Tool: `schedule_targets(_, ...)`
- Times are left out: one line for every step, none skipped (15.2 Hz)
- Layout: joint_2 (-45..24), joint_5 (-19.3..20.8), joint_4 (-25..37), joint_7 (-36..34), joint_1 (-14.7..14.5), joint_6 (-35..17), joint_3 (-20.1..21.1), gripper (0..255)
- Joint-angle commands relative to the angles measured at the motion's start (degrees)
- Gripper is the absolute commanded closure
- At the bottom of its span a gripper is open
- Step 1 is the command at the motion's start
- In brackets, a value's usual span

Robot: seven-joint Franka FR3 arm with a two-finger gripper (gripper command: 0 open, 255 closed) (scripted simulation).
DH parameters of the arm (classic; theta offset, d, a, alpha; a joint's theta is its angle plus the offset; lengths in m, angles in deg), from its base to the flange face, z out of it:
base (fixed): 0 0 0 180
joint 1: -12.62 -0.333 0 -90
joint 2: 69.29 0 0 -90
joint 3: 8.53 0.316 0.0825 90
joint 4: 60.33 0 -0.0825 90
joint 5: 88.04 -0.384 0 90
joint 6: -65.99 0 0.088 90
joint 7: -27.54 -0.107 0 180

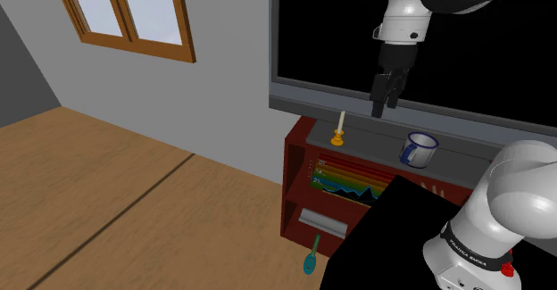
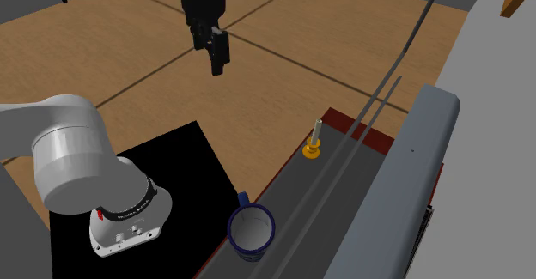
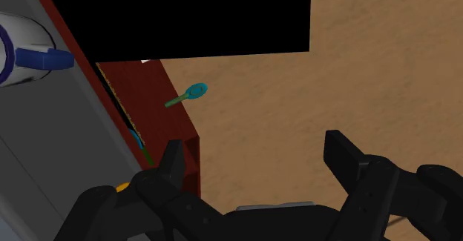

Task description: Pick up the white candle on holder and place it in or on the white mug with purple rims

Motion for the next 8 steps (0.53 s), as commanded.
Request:
schedule_targets(0.00,0.00,0.00,0.00,0.00,0.00,0.00,0)
schedule_targets(0.28,0.52,-1.83,0.16,0.46,-2.85,-0.15,0)
schedule_targets(0.45,1.02,-3.60,0.30,0.94,-5.74,-0.30,0)
schedule_targets(0.52,1.51,-5.29,0.44,1.44,-8.67,-0.47,0)
schedule_targets(0.46,2.00,-6.90,0.56,1.95,-11.65,-0.65,0)
schedule_targets(0.29,2.48,-8.44,0.67,2.47,-14.68,-0.84,0)
schedule_targets(-0.02,2.96,-9.90,0.78,3.00,-17.76,-1.05,0)
schedule_targets(-0.45,3.43,-11.26,0.87,3.54,-20.88,-1.27,0)
